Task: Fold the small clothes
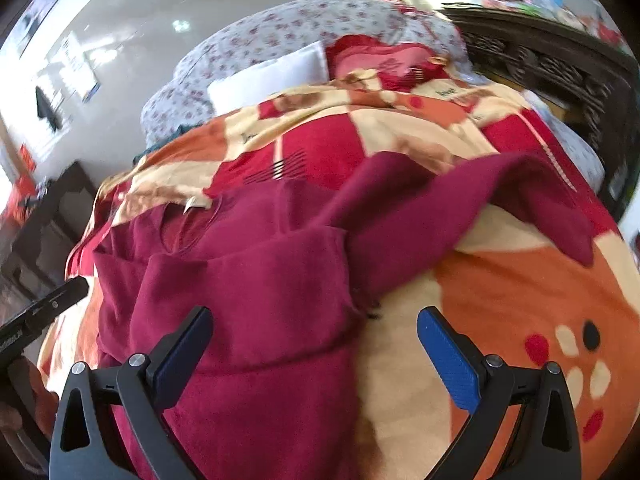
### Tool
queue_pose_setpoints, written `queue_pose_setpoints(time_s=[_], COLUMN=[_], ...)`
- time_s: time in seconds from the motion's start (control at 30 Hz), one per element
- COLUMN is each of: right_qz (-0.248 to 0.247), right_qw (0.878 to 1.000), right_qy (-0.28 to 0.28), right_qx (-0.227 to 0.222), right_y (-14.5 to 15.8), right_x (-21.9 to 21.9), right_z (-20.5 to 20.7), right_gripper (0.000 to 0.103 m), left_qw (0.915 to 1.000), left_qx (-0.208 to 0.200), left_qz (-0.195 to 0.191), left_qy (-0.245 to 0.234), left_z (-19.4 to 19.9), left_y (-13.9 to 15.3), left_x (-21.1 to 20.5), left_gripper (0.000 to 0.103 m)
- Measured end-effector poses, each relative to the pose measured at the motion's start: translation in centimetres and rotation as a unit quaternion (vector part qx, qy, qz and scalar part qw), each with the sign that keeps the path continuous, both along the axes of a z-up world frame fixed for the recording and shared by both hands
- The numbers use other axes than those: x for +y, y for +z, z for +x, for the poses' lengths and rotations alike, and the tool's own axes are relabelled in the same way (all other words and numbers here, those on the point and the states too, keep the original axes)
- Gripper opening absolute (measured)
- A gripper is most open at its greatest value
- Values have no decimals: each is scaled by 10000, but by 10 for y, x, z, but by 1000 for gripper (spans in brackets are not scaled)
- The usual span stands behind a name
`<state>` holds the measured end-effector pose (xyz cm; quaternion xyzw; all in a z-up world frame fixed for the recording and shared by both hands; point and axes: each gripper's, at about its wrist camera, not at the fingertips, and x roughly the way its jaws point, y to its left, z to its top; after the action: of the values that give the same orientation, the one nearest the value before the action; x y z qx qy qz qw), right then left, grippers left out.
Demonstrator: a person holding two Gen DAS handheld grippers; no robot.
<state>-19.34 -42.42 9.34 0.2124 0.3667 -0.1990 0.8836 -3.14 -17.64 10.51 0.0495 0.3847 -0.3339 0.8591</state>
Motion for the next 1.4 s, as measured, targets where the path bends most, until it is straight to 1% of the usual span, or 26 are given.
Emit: queue_pose_setpoints(time_s=[0.2, 0.3, 0.37, 0.4, 0.43, 0.47, 0.5, 0.53, 0.6, 0.7, 0.73, 0.8, 0.83, 0.9, 0.93, 0.97, 1.0, 1.03, 1.07, 1.1, 1.13, 1.17, 1.2, 1.27, 1.33, 1.4], right_qz=[-413, -418, -415, -414, -313, -316, -545, -782, -1156, -1584, -1617, -1570, -1558, -1221, -1006, -957, -947, -928, -856, -774, -686, -565, -483, -291, -452, -689], right_qw=[9981, 9978, 9983, 9985, 9991, 9992, 9982, 9963, 9921, 9865, 9862, 9876, 9876, 9902, 9926, 9936, 9944, 9952, 9961, 9959, 9943, 9894, 9851, 9673, 9521, 9406], right_qy=[-340, -393, -184, -24, 144, 218, 257, 346, 474, 309, 233, -19, -113, -177, -287, -355, -357, -285, -31, 288, 674, 1229, 1557, 2454, 2987, 3296], right_qx=[312, 334, 374, 369, 236, 96, 78, 54, -112, -277, -254, -49, 185, 661, 622, 479, 300, 84, -198, -364, -468, -524, -544, -578, -467, -433], right_y=[-11, -22, -29, -32, -31, -26, -19, -12, 6, 22, 23, 11, 1, -22, -22, -15, -5, 6, 20, 28, 34, 38, 39, 36, 28, 20], right_x=[-17, -34, -39, -38, -36, -32, -26, -19, -9, -10, -14, -28, -35, -51, -55, -53, -49, -42, -28, -15, 1, 25, 41, 86, 128, 158], right_z=[23, 39, 51, 56, 58, 58, 60, 63, 66, 69, 72, 77, 81, 88, 85, 81, 78, 77, 80, 87, 96, 113, 126, 158, 186, 204], right_gripper=[103, 101, 74, 42, 21, 16, 11, 10, 10, 10, 10, 10, 11, 14, 17, 19, 29, 46, 57, 71, 76, 76, 76, 76, 76, 76], left_qw=[9972, 9944, 9930, 9921, 9910, 9896, 9886, 9878, 9861, 9851, 9849, 9848, 9848, 9853, 9855, 9856, 9857, 9859, 9861, 9865, 9867, 9867, 9865, 9863, 9871, 9877], left_qx=[205, 386, 365, 334, 307, 300, 322, 353, 427, 425, 401, 382, 401, 430, 420, 390, 352, 337, 335, 338, 343, 352, 370, 425, 422, 378], left_qz=[235, 307, 282, 280, 278, 255, 217, 188, 139, 168, 213, 289, 308, 284, 264, 259, 259, 259, 244, 218, 194, 175, 186, 241, 244, 195], left_qy=[682, 939, 1083, 1176, 1276, 1380, 1457, 1504, 1602, 1659, 1672, 1670, 1659, 1629, 1620, 1627, 1630, 1621, 1606, 1590, 1579, 1576, 1585, 1576, 1526, 1508], left_z=[31, 42, 47, 50, 54, 59, 63, 66, 71, 73, 73, 71, 69, 66, 64, 61, 59, 57, 55, 54, 52, 50, 49, 49, 47, 46], left_y=[-35, -54, -57, -58, -59, -59, -60, -60, -63, -68, -70, -74, -76, -78, -79, -79, -79, -80, -80, -81, -82, -83, -84, -89, -93, -93], left_x=[47, 59, 62, 65, 66, 69, 70, 71, 73, 72, 72, 72, 73, 76, 79, 81, 83, 84, 86, 88, 90, 92, 94, 97, 100, 102], left_gripper=[69, 69, 69, 69, 69, 69, 69, 69, 69, 69, 69, 69, 69, 69, 69, 69, 71, 72, 72, 72, 72, 73, 73, 73, 74, 76])
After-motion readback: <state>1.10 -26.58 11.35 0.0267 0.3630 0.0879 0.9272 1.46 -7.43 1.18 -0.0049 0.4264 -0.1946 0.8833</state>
